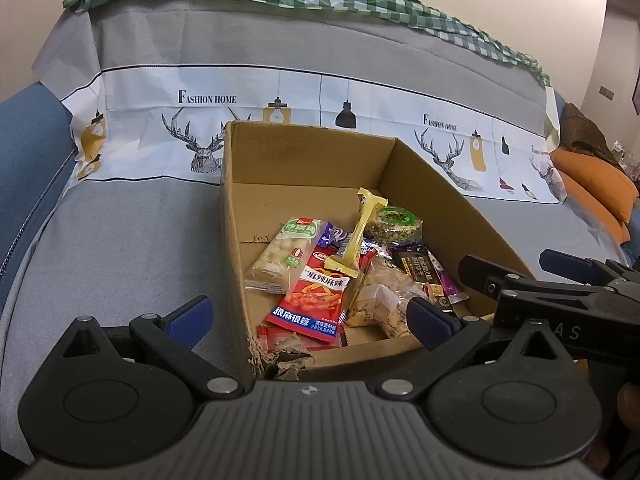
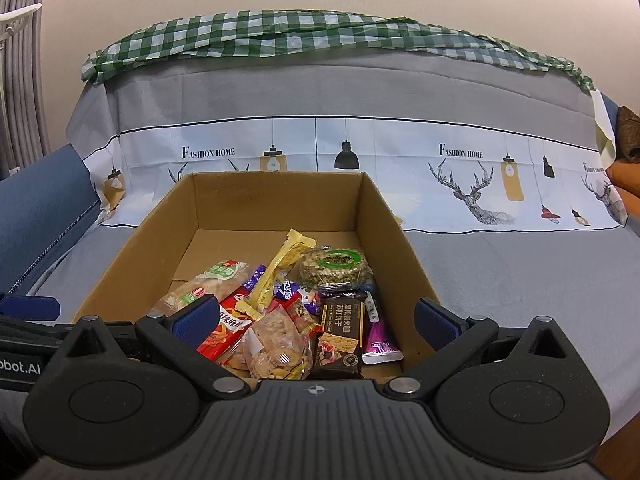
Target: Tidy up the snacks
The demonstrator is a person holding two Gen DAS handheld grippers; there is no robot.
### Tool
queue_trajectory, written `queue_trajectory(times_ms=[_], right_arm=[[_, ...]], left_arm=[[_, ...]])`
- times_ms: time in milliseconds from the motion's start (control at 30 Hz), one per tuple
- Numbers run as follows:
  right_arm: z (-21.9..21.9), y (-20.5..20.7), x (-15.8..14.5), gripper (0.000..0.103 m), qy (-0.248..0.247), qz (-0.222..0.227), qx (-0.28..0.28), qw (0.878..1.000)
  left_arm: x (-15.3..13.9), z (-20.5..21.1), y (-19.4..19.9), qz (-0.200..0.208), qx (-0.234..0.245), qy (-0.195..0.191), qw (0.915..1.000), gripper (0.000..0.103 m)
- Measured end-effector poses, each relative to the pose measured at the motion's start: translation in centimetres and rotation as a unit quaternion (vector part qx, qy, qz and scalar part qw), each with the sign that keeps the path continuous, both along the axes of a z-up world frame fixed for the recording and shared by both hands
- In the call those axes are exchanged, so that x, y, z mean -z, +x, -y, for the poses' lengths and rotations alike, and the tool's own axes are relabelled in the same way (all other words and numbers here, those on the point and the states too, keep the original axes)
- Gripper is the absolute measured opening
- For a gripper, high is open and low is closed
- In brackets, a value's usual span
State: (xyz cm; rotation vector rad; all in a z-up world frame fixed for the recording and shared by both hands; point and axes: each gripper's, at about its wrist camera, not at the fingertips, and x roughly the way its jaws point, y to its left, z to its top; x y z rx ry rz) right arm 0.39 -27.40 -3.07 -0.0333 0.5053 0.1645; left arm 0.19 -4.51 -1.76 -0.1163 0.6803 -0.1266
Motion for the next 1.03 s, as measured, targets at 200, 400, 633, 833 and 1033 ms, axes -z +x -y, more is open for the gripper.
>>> queue_trajectory(times_ms=[200, 400, 633, 833, 1033], right_arm=[[0.21, -0.02, -0.02, 0.102, 0.003, 0.002, 0.001, 1.000], [0.29, -0.04, -0.09, 0.102, 0.004, 0.003, 0.001, 1.000], [0.27, -0.07, -0.19, 0.102, 0.007, 0.003, 0.003, 1.000], [0.11, -0.10, -0.34, 0.102, 0.009, 0.004, 0.007, 1.000], [-0.19, 0.06, -0.32, 0.102, 0.007, 0.002, 0.012, 1.000]], left_arm=[[0.06, 0.12, -0.05, 0.004, 0.001, 0.001, 1.0000, 0.103], [0.11, 0.20, -0.04, 0.008, 0.005, 0.002, 1.0000, 0.103], [0.01, 0.10, -0.15, 0.009, 0.004, -0.003, 0.9999, 0.103], [0.02, 0.11, 0.05, 0.010, 0.001, -0.005, 0.9999, 0.103], [0.24, 0.20, 0.53, 0.004, -0.002, -0.005, 1.0000, 0.103]])
